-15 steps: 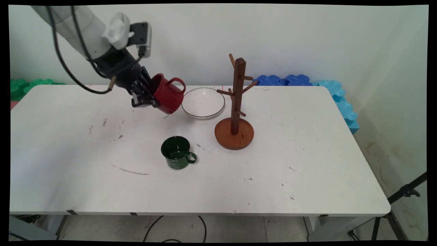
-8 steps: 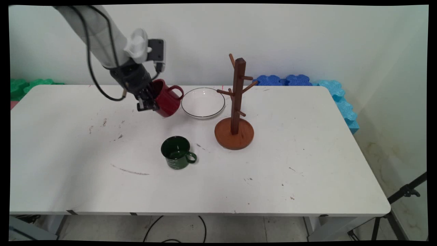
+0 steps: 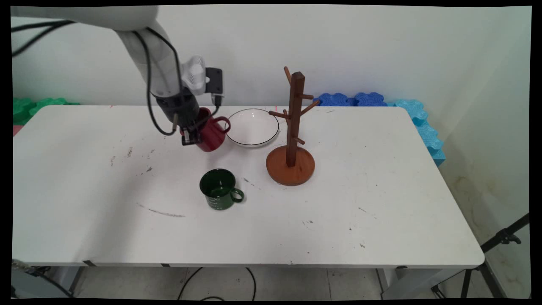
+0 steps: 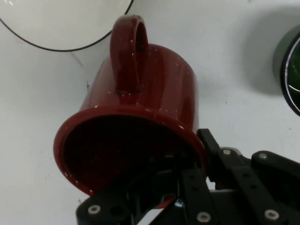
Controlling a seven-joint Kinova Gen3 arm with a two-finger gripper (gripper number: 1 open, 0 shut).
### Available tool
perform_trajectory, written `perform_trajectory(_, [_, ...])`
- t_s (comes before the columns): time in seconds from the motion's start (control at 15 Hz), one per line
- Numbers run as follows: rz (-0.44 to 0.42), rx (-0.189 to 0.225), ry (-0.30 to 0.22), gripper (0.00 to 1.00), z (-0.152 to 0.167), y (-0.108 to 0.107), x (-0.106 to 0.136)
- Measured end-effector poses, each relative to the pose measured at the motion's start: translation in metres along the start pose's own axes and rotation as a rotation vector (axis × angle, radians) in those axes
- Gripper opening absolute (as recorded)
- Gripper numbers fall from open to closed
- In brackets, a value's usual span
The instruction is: Place the picked object on the table
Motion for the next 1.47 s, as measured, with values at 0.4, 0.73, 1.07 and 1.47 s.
perform_trajectory(0.4, [-0.013,-0.01,-0.05,0.0,0.026,-0.002,0.021])
perform_trajectory(0.73, [-0.018,-0.024,-0.077,0.0,0.041,-0.002,0.034])
perform_trajectory(1.07, [-0.014,-0.044,-0.099,0.0,0.046,0.003,0.041])
perform_trajectory(1.47, [-0.006,-0.064,-0.115,0.0,0.05,0.009,0.044])
